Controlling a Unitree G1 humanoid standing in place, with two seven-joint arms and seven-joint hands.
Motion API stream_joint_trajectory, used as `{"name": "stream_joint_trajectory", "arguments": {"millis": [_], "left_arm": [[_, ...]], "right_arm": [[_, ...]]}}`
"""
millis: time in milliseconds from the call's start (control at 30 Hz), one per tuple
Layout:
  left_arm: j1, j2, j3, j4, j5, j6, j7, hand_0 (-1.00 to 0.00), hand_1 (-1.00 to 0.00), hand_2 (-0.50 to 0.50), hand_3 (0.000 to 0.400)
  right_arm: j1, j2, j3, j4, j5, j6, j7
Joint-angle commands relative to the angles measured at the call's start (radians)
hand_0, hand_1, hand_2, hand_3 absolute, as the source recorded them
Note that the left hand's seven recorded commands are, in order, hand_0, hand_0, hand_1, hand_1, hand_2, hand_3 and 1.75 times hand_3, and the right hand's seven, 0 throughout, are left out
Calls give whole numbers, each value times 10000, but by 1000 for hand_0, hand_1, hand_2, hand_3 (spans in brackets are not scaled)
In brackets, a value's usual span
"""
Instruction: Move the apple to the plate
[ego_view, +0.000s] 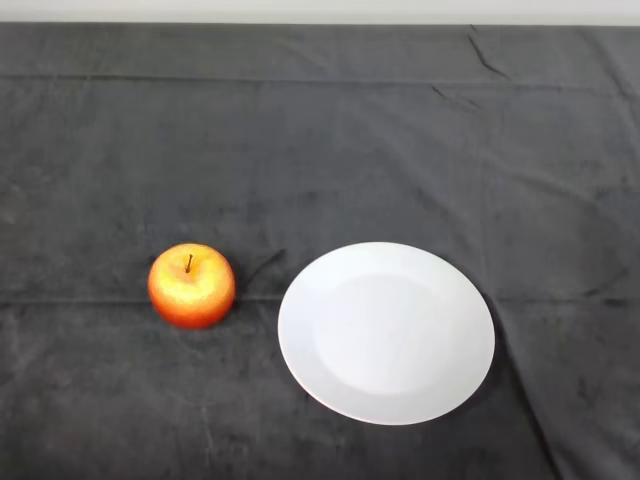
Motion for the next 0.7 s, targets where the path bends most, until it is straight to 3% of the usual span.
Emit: {"name": "stream_joint_trajectory", "arguments": {"millis": [33,700], "left_arm": [[-512,93,-186,-475,215,-148,-23,0,0,0,0],[-1624,-662,-1279,-548,1131,-841,-493,0,0,0,0]], "right_arm": [[-469,-301,-98,22,197,-35,61],[-467,-299,-98,19,196,-35,60]]}}
